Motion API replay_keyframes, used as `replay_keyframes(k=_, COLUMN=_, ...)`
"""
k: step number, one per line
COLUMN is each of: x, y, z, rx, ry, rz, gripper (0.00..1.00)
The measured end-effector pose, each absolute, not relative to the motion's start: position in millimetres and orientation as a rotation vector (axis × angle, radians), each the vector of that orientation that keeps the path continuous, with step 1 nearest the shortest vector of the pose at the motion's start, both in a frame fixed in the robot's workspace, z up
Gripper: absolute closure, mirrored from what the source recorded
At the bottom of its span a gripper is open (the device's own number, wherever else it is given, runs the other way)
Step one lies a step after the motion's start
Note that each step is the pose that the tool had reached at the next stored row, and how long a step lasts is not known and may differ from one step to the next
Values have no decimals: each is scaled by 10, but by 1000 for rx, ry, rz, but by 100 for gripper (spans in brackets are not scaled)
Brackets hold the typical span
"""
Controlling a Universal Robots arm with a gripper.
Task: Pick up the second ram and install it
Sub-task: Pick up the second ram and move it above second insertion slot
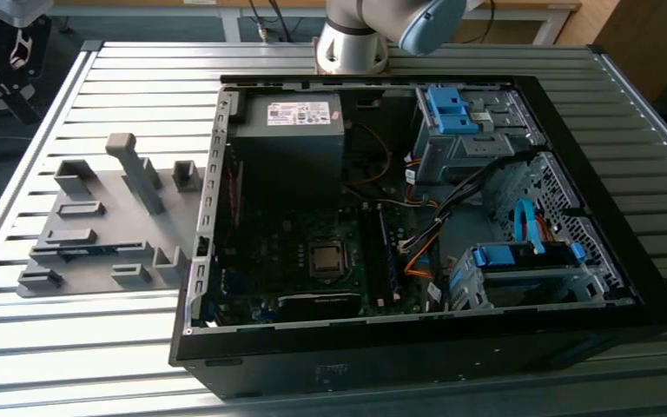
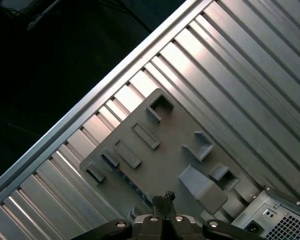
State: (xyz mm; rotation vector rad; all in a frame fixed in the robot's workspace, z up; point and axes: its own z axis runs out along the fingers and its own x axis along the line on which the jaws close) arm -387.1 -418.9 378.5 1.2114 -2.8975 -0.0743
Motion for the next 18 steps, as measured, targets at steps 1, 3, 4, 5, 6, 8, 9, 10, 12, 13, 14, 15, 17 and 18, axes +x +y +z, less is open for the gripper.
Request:
replay_keyframes(k=1, x=-3877, y=-4190, z=3784, rx=1224, ry=-2892, rz=-74, gripper=89)
replay_keyframes(k=3, x=-3896, y=-4193, z=3784, rx=1239, ry=-2885, rz=-74, gripper=89)
replay_keyframes(k=4, x=-3905, y=-4196, z=3784, rx=1243, ry=-2883, rz=-74, gripper=89)
replay_keyframes(k=5, x=-3913, y=-4198, z=3784, rx=1246, ry=-2882, rz=-74, gripper=89)
replay_keyframes(k=6, x=-3918, y=-4200, z=3783, rx=1249, ry=-2881, rz=-74, gripper=89)
replay_keyframes(k=8, x=-3919, y=-4200, z=3783, rx=1250, ry=-2881, rz=-74, gripper=89)
replay_keyframes(k=9, x=-3920, y=-4200, z=3784, rx=1251, ry=-2880, rz=-74, gripper=89)
replay_keyframes(k=10, x=-3920, y=-4200, z=3784, rx=1251, ry=-2880, rz=-74, gripper=89)
replay_keyframes(k=12, x=-3920, y=-4200, z=3784, rx=1252, ry=-2879, rz=-74, gripper=89)
replay_keyframes(k=13, x=-3920, y=-4200, z=3784, rx=1253, ry=-2879, rz=-74, gripper=89)
replay_keyframes(k=14, x=-3920, y=-4200, z=3784, rx=1255, ry=-2878, rz=-74, gripper=89)
replay_keyframes(k=15, x=-3920, y=-4200, z=3784, rx=1257, ry=-2877, rz=-74, gripper=89)
replay_keyframes(k=17, x=-3920, y=-4200, z=3784, rx=1261, ry=-2876, rz=-74, gripper=89)
replay_keyframes(k=18, x=-3920, y=-4200, z=3784, rx=1263, ry=-2874, rz=-74, gripper=89)
